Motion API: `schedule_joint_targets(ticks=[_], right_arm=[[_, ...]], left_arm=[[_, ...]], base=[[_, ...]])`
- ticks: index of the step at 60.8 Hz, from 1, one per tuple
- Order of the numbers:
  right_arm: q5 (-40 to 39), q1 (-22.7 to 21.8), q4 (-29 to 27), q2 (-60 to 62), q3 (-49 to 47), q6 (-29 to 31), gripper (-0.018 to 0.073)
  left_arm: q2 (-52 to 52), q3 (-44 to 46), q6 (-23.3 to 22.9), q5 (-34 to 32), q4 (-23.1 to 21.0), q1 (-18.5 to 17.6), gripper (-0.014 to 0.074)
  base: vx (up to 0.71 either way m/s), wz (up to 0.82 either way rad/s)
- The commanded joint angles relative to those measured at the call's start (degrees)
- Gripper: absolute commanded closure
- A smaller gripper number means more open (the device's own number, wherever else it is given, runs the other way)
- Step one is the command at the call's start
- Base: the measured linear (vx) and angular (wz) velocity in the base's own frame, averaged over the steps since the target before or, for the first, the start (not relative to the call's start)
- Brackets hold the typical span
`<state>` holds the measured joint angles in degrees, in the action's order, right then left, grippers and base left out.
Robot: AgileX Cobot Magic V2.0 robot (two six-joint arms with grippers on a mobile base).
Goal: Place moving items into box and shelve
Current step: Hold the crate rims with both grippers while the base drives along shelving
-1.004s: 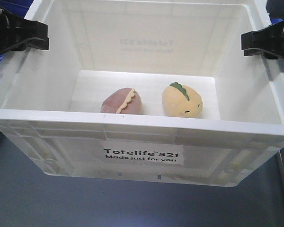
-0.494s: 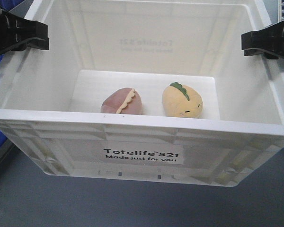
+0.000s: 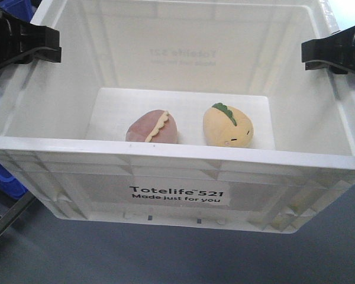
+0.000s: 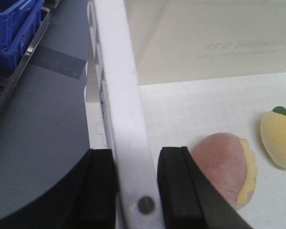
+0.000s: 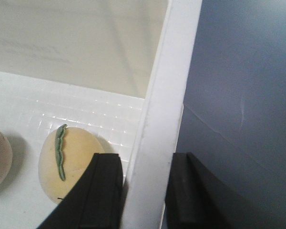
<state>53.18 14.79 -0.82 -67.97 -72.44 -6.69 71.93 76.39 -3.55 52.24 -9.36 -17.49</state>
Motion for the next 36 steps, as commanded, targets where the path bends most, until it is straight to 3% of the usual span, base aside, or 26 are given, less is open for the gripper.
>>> schedule_joint_targets(ticks=[1, 36], right_arm=[[-7.18, -0.32, 1.7, 1.75, -2.5, 1.17, 0.0564], [-7.18, -0.32, 1.7, 1.75, -2.5, 1.17, 0.0564]], left_arm=[[-2.69, 2.66, 0.72, -7.49, -1.42, -0.26, 0.0603], [-2.69, 2.66, 0.72, -7.49, -1.42, -0.26, 0.0603]], base=[[0.1, 0.39], [0.09, 0.35]])
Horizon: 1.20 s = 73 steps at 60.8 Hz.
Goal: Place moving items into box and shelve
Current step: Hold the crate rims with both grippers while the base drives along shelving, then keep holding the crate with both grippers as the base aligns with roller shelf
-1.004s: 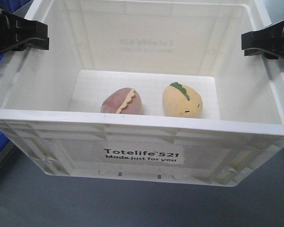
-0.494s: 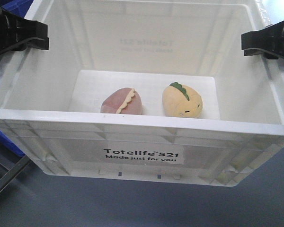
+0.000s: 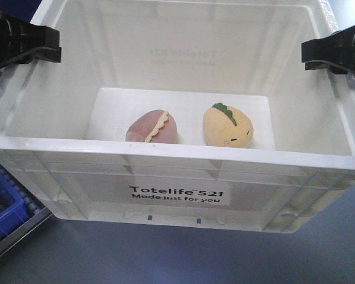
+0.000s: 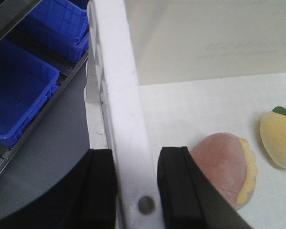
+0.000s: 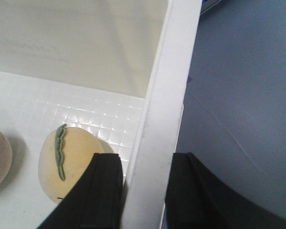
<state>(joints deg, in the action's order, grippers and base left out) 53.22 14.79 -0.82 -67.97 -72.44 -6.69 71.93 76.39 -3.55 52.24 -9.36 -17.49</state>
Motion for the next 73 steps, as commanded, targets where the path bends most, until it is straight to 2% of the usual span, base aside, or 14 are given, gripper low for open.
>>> schedule_joint_targets(ticks=[1, 73], right_arm=[[-7.22, -0.32, 1.7, 1.75, -2.5, 1.17, 0.0564], [-7.22, -0.32, 1.7, 1.75, -2.5, 1.17, 0.0564]], left_arm=[[-2.69, 2.66, 0.72, -7.49, -1.42, -0.26, 0.0603], [-2.69, 2.66, 0.72, -7.49, -1.42, -0.26, 0.0603]], base=[[0.08, 0.31], [0.08, 0.32]])
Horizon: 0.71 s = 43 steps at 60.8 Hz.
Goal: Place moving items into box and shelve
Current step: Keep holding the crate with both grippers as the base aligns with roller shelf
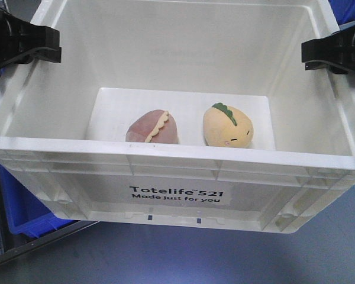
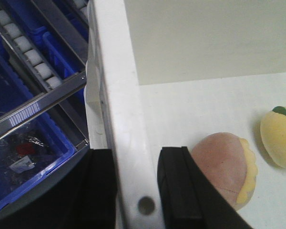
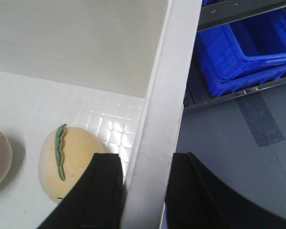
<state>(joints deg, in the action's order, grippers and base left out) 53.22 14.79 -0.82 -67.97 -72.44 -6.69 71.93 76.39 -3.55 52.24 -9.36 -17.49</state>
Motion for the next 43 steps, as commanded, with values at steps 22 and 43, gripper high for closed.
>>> schedule_joint_targets(ticks=[22, 43], right_arm=[[-7.22, -0.32, 1.7, 1.75, -2.5, 1.17, 0.0564], [-7.22, -0.32, 1.7, 1.75, -2.5, 1.17, 0.0564]], left_arm=[[-2.69, 2.66, 0.72, -7.49, -1.42, -0.26, 0.0603], [-2.69, 2.66, 0.72, -7.49, -1.42, -0.26, 0.0603]], base=[[0.09, 0.33], [0.07, 0.27]])
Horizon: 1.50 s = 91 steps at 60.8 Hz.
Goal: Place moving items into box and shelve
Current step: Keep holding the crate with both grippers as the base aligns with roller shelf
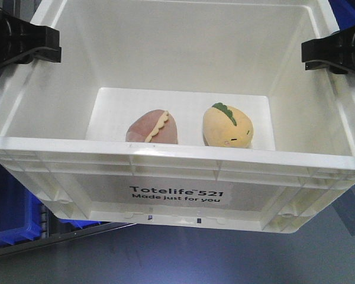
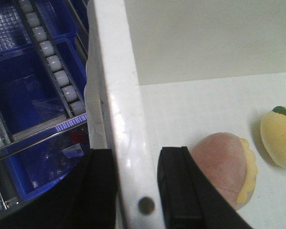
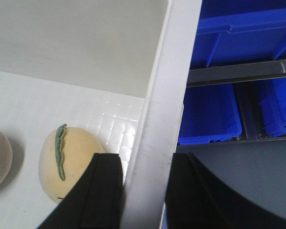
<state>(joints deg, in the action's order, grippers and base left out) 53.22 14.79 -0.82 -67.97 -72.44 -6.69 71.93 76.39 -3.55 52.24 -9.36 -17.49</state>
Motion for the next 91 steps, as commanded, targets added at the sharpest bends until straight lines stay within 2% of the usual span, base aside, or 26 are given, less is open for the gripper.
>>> schedule_joint_targets(ticks=[1, 91], right_arm=[[-7.22, -0.32, 1.7, 1.75, -2.5, 1.17, 0.0564], [-7.23, -0.32, 1.76, 1.75, -2.5, 1.17, 0.0564]], left_arm=[[-2.69, 2.66, 0.72, -7.49, -1.42, -0.26, 0.0603], [-2.69, 2.66, 0.72, -7.49, -1.42, -0.26, 0.0603]], base=[[0.06, 0.23], [0.04, 0.14]])
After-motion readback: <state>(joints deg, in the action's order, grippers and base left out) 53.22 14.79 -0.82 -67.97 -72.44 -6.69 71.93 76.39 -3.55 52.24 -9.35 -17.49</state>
